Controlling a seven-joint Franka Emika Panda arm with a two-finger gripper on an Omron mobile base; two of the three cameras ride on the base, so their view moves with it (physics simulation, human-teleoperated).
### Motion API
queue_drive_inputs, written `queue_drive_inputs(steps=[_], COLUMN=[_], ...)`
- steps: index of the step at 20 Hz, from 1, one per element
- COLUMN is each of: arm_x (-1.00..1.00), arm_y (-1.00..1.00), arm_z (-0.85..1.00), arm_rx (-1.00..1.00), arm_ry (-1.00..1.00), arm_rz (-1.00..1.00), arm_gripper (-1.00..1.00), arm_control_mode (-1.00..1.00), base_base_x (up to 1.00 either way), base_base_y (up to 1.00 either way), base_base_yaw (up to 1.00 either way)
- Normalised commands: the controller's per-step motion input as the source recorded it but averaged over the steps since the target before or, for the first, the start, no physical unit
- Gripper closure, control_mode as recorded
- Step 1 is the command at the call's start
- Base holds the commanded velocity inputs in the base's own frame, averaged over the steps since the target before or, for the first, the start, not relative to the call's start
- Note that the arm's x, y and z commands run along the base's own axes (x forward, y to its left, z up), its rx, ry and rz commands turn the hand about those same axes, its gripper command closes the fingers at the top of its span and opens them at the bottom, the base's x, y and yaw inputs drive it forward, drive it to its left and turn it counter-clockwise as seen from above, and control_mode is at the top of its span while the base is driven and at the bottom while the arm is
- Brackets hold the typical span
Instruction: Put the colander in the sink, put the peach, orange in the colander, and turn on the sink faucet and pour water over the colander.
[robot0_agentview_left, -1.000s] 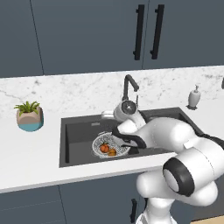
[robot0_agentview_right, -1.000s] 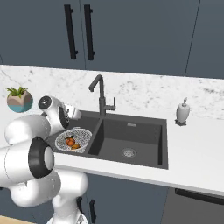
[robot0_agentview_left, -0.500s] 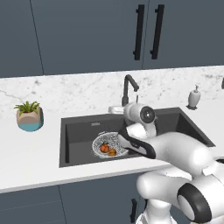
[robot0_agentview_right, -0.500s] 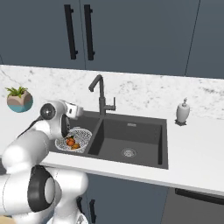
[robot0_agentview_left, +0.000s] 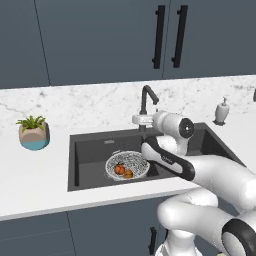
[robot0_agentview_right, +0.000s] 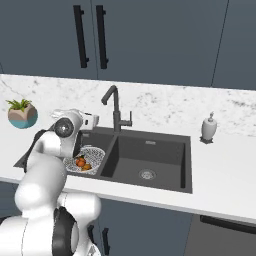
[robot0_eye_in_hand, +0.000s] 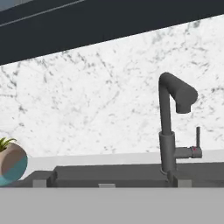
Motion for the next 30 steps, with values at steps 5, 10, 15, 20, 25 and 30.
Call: queue_drive_inputs(steps=[5, 10, 15, 20, 25, 30], arm_x=[-0.06, 0.00, 0.08, 0.07, 0.13, 0.19], arm_y=[-0.20, -0.21, -0.05, -0.28, -0.26, -0.02], arm_z=[0.19, 0.06, 0.00, 0.00, 0.00, 0.00], arm_rx=[0.00, 0.00, 0.00, 0.00, 0.00, 0.00], arm_ry=[-0.03, -0.04, -0.03, -0.02, 0.00, 0.00], arm_rz=[0.00, -0.07, -0.17, -0.15, -0.04, 0.03], arm_gripper=[-1.00, -1.00, -1.00, -1.00, -1.00, -1.00], arm_control_mode=[-1.00, -1.00, -1.00, -1.00, -1.00, -1.00], base_base_x=[0.00, 0.00, 0.00, 0.00, 0.00, 0.00], base_base_y=[0.00, 0.00, 0.00, 0.00, 0.00, 0.00], base_base_yaw=[0.00, 0.00, 0.00, 0.00, 0.00, 0.00])
